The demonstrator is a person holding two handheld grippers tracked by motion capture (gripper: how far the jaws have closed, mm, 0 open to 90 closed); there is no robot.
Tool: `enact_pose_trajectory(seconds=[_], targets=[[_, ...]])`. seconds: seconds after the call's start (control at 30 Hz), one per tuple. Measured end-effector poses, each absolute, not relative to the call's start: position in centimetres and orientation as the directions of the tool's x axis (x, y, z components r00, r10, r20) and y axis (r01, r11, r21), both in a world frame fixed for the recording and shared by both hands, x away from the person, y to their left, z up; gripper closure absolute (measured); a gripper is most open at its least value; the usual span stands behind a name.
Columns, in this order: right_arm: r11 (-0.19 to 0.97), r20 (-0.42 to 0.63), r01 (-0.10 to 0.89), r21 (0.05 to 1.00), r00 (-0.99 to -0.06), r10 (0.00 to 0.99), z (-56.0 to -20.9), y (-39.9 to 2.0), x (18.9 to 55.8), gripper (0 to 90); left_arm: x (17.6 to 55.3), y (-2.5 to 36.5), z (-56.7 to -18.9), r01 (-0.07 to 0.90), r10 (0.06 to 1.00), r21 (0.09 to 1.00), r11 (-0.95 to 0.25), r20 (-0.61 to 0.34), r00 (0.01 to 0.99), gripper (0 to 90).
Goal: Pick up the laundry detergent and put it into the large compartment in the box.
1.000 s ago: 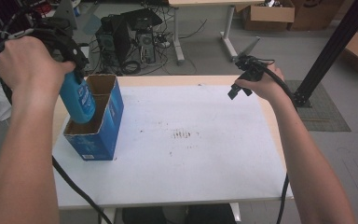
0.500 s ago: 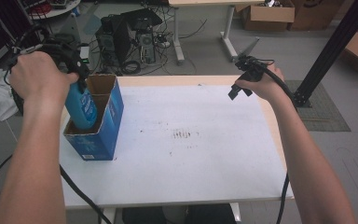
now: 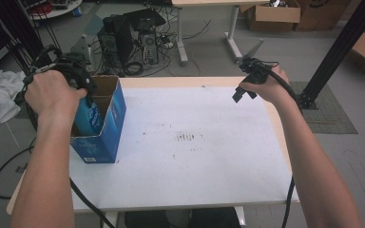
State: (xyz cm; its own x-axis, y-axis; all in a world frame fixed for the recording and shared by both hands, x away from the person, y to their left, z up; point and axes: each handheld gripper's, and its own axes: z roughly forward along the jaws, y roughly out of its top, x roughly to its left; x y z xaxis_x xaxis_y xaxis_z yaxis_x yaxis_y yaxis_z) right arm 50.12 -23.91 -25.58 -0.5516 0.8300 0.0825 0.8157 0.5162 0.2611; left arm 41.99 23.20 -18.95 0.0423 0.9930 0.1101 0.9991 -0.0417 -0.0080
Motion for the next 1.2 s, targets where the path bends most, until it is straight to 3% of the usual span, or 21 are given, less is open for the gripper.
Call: enact_pose_trajectory(seconds=[0.73, 1.2], targets=[[0.513, 0.082, 0.820, 0.254, -0.547, 0.833, -26.0, -24.1, 50.3, 28.0, 42.9, 23.4, -25.7, 0.995, 0.995, -0.086, -0.040, 0.088, 0.047, 38.0], [0.515, 0.082, 0.820, 0.251, -0.548, 0.833, -26.3, -23.9, 50.4, 28.0, 43.2, 23.4, -27.9, 0.994, 0.994, -0.105, -0.043, 0.091, 0.053, 38.0]])
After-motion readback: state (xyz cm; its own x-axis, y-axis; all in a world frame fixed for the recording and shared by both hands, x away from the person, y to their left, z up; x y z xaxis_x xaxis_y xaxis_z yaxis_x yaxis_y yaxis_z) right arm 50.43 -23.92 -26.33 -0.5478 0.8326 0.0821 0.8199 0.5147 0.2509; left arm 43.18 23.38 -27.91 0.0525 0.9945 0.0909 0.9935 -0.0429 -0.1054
